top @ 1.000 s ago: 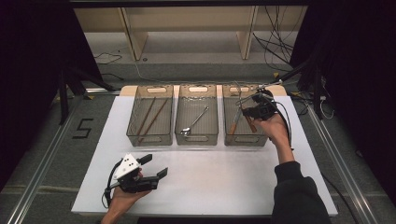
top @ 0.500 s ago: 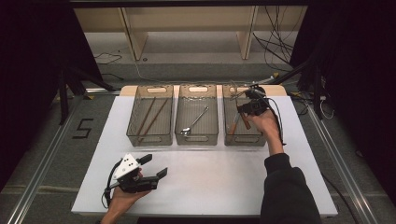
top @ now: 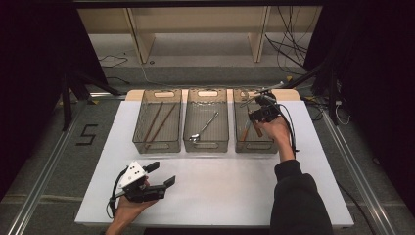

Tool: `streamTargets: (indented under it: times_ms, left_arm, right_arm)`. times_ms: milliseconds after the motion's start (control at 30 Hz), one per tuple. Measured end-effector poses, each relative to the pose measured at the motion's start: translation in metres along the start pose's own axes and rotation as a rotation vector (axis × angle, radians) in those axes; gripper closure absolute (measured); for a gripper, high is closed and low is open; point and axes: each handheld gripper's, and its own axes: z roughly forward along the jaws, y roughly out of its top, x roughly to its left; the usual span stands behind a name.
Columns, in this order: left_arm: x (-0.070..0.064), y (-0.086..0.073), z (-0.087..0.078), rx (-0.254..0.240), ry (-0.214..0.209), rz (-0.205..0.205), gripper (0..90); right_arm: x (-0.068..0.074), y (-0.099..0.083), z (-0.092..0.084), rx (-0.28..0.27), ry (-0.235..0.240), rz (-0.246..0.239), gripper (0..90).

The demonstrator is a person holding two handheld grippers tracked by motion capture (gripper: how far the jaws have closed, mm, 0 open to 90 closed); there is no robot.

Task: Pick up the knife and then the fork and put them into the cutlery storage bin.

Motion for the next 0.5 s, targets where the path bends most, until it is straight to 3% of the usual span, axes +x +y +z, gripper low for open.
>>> streamTargets:
  times_ms: [367,433,500]
  left_arm:
    - [-0.0002,0.0002,-0.0003,0.0,0.0,0.0,18.4]
    - [-0.0001,0.0002,-0.0002,0.0,0.0,0.0,18.4]
    - [0.0,0.0001,0.0,-0.001,0.0,-0.001,18.4]
  right_arm:
    - [0.0029,-0.0017,0.0061,0.023,0.015,0.003,79.3]
    - [0.0032,-0.0017,0.0053,0.016,0.044,0.001,68.2]
    - [0.0054,-0.0016,0.0022,0.012,0.068,-0.011,66.7]
